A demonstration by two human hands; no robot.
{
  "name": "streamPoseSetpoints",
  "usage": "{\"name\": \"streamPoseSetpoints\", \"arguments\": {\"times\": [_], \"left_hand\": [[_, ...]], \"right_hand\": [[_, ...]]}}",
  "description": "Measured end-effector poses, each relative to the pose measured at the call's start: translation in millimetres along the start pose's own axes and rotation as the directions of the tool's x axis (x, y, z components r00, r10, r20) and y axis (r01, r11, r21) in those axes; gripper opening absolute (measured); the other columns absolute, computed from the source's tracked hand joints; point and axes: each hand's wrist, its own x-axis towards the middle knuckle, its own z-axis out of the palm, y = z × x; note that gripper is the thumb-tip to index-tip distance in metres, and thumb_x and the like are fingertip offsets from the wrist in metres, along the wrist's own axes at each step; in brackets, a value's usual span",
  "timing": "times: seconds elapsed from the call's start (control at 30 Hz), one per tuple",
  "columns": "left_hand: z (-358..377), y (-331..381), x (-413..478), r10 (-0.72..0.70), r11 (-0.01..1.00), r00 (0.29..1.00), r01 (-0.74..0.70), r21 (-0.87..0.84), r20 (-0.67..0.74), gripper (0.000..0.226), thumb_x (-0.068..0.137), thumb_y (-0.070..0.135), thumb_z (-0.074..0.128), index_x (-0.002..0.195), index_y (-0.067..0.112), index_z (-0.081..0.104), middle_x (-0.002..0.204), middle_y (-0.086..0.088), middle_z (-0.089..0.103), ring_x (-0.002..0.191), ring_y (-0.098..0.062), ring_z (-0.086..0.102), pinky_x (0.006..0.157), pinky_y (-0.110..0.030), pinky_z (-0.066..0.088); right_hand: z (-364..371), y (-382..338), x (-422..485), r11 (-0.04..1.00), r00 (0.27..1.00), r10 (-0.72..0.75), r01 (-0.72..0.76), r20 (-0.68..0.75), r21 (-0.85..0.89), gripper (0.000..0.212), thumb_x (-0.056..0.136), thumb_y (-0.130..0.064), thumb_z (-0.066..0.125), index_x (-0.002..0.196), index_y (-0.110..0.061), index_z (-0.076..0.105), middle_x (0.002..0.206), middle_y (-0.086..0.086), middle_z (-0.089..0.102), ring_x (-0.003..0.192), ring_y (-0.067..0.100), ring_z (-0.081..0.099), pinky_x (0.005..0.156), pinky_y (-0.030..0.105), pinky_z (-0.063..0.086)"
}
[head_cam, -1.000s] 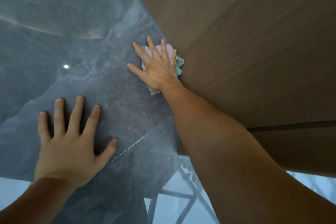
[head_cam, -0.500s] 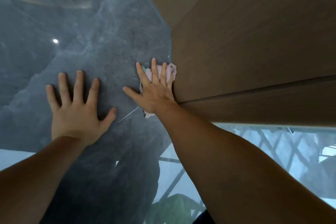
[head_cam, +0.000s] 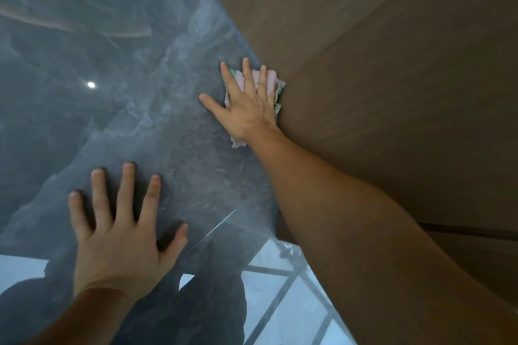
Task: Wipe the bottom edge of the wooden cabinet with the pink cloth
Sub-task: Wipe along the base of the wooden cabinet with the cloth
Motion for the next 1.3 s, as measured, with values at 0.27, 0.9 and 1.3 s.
{"name": "streamPoseSetpoints", "arguments": {"times": [0.27,0.9,1.3], "left_hand": [[-4,1,0,0.010,1.000,1.000,-0.010,0.001,0.025,0.090,0.082,0.069,0.045,0.153,0.014,0.041,0.165,-0.024,0.031,0.153,-0.057,0.019,0.122,-0.071,0.007],[-6,-1,-1,0.007,0.999,0.997,-0.004,-0.045,0.070,0.091,0.082,0.069,0.044,0.154,0.015,0.043,0.167,-0.022,0.030,0.155,-0.054,0.015,0.123,-0.070,0.007],[-13,2,0,-0.014,1.000,0.994,0.016,-0.015,0.113,0.092,0.086,0.076,0.033,0.159,0.021,0.031,0.171,-0.017,0.020,0.158,-0.050,0.006,0.125,-0.067,0.001]], "right_hand": [[-28,-14,59,0.921,0.929,-0.370,0.367,0.006,-0.130,0.083,0.086,-0.079,0.032,0.156,-0.041,0.009,0.168,0.001,0.003,0.153,0.036,-0.005,0.123,0.050,0.000],[-29,15,46,0.970,0.970,-0.242,0.242,0.026,-0.006,0.083,0.082,-0.073,0.045,0.154,-0.041,0.021,0.167,0.004,0.012,0.153,0.025,0.007,0.123,0.046,0.009],[11,19,-90,0.994,0.998,-0.047,0.051,-0.048,0.098,0.084,0.084,-0.071,0.049,0.154,-0.031,0.028,0.163,0.013,0.023,0.150,0.030,0.017,0.123,0.047,0.009]]}}
